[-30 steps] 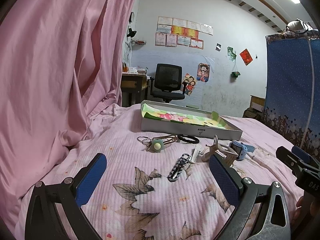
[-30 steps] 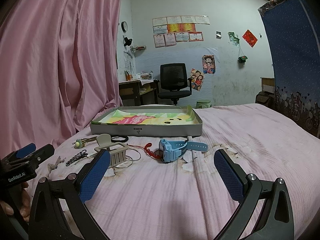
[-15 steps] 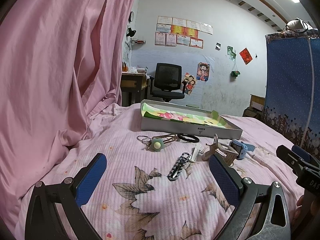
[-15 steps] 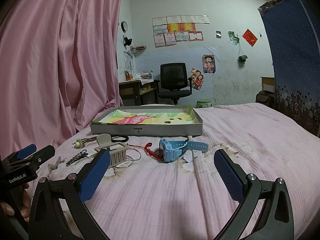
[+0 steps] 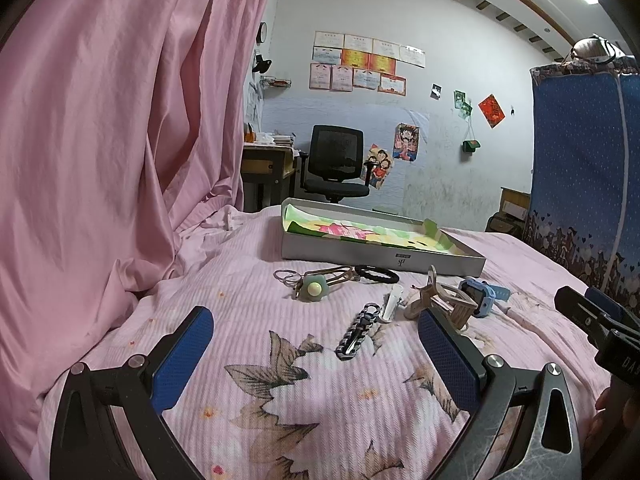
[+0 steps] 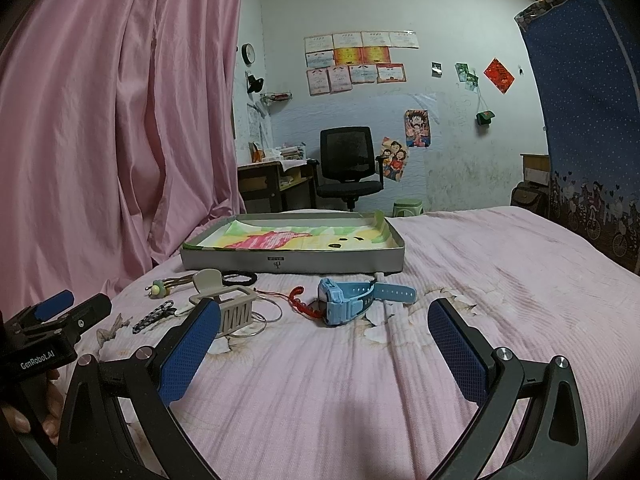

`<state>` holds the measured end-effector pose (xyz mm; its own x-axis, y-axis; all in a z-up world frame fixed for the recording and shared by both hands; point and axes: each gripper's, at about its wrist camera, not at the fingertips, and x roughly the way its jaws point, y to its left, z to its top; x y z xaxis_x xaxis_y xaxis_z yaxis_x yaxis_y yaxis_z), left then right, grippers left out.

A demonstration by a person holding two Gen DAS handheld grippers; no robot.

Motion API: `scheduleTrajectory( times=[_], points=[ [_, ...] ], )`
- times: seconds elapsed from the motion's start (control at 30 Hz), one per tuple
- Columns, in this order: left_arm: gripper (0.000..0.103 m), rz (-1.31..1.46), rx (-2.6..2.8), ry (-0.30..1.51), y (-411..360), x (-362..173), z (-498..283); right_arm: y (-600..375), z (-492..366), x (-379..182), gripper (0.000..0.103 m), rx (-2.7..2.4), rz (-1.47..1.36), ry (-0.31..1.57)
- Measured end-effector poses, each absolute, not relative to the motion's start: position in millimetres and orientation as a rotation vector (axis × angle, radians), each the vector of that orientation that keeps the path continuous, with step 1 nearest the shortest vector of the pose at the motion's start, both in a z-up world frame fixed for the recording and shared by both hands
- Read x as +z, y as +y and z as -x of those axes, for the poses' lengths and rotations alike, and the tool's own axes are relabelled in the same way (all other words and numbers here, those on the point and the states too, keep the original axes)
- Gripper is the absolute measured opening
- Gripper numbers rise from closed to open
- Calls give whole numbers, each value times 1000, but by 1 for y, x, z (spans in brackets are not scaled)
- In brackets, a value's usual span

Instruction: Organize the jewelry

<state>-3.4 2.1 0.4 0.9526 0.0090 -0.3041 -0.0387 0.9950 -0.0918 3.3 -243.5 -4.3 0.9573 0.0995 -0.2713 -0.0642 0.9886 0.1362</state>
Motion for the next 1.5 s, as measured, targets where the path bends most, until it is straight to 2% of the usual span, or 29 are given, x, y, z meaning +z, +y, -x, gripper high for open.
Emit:
scheduleTrajectory(
  times=[1.3,1.5],
  points=[
    [103,90,32,308,9,-5,4,-245,2,12,102,101,-168,231],
    [103,62,11,364,12,5,-6,-250,-13,20,102,162,-181,248]
  ],
)
